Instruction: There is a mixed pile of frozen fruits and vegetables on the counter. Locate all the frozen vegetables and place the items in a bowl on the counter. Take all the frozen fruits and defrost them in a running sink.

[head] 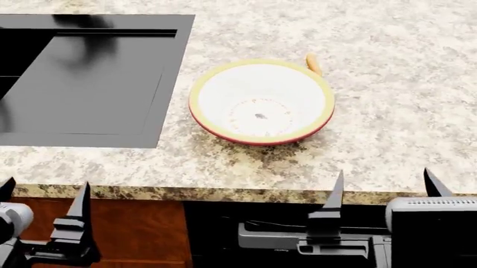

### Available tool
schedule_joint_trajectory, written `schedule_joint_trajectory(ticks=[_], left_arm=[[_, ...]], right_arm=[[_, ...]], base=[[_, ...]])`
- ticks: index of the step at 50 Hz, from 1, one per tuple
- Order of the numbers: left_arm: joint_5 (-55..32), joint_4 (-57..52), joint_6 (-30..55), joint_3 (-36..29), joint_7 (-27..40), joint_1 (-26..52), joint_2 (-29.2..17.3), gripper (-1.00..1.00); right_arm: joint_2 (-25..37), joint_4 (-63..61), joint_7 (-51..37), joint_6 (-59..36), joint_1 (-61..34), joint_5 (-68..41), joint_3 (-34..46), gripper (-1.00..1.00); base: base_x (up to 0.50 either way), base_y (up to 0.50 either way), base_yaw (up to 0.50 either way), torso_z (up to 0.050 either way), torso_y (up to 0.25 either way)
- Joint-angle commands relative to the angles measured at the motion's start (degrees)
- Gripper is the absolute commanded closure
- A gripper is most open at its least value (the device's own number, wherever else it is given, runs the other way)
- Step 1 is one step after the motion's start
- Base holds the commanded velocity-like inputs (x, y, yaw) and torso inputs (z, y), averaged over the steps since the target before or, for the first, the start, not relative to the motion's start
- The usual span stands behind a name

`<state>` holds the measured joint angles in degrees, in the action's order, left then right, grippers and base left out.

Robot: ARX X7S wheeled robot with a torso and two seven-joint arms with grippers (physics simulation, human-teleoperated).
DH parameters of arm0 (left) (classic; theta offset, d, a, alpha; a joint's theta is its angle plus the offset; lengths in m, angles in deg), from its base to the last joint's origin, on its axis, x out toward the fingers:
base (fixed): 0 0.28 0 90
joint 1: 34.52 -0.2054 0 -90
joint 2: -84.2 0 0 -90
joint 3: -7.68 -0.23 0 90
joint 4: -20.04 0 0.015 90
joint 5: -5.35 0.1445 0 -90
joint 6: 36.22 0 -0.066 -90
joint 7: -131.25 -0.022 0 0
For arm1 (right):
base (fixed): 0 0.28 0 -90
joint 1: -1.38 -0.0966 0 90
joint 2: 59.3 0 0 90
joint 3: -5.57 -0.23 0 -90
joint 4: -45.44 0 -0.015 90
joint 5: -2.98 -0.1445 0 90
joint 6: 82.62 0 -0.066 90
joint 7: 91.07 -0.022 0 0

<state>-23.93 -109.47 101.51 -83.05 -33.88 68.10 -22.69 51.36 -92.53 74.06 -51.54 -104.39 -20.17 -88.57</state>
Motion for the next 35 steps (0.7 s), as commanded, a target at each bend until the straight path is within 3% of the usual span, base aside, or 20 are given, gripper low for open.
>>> schedule_joint_trajectory(ticks=[1, 22, 35], left_arm=[[-6.4, -3.9, 8.0, 5.5, 1.4, 2.3, -1.3, -1.00], [-8.6, -4.4, 10.1, 6.1, 2.1, 2.7, -2.0, -1.00], [-9.9, -5.3, 11.0, 6.4, 2.5, 2.7, -2.5, -1.00]], right_arm=[[2.5, -5.0, -1.0, -6.2, -1.3, -1.7, -1.4, -1.00], [2.8, -4.9, -0.7, -4.6, -0.4, -2.7, -3.3, -1.00], [3.1, -4.4, -0.3, -3.2, 0.5, -3.2, -4.2, -1.00]], base=[[0.00, 0.00, 0.00, 0.000, 0.000], [0.11, 0.00, 0.00, 0.000, 0.000], [0.37, 0.00, 0.00, 0.000, 0.000]])
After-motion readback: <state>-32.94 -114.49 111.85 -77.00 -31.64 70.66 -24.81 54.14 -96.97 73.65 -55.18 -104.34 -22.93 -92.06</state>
